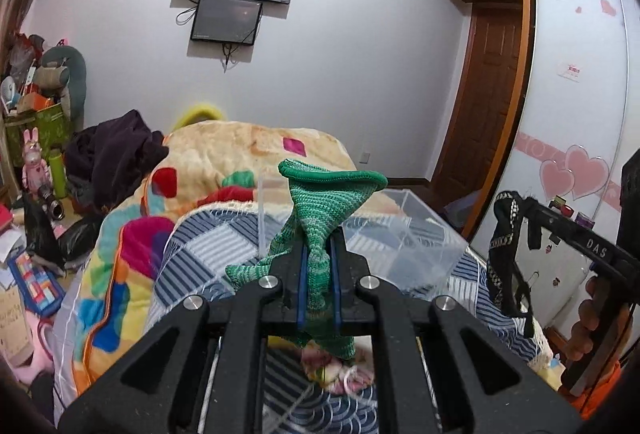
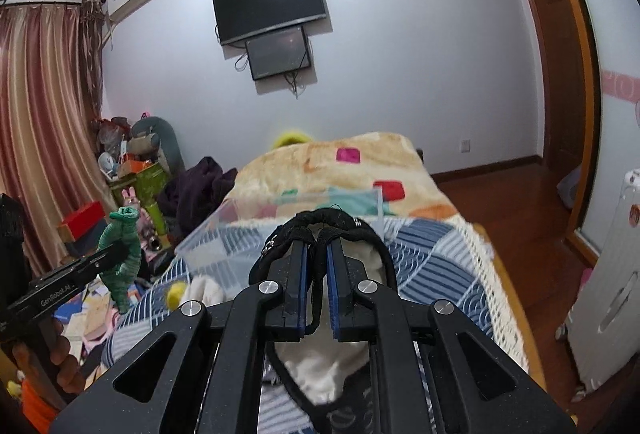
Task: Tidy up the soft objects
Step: 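Drop the glove into the box with the left tool while the right tool drops the bag in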
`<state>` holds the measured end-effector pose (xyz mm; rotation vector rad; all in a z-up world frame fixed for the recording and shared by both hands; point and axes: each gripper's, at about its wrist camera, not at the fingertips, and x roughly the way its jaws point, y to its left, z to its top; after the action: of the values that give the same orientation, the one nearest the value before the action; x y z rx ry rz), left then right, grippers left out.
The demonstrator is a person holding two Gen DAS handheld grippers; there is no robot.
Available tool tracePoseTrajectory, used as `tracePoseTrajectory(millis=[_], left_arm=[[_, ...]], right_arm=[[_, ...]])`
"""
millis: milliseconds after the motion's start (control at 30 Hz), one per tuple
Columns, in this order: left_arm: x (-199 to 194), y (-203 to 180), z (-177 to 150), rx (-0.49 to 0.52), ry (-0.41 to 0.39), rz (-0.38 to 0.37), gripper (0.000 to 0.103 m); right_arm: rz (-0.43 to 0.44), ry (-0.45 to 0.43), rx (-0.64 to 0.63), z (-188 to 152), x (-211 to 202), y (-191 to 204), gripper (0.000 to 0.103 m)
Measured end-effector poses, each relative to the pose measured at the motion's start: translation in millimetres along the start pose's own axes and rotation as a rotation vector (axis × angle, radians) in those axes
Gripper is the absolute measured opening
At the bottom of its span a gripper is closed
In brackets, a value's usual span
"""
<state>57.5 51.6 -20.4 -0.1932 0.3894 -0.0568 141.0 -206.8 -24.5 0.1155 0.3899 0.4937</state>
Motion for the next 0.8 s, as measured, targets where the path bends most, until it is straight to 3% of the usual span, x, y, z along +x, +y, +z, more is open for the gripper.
tracePoseTrajectory(millis=[233,433,600,800], left_arm=[[32,0,31,-0.002,0.023,-0.036,0.009],[75,7,50,-0.011,0.077,-0.008,0.009],[116,9,47,0.012,0.157,0.034,0.009],[153,4,32,0.058,0.268,0.065,0.009]], right_arm=[[-0.028,-0.037,-0.062,31,22,10,0.008],[-0.07,-0.026,-0.109,41,53,18,0.008],[-0.086,0.009,-0.111,41,76,16,0.008],[-0.074,0.115,-0.142,31,106,19,0.008]])
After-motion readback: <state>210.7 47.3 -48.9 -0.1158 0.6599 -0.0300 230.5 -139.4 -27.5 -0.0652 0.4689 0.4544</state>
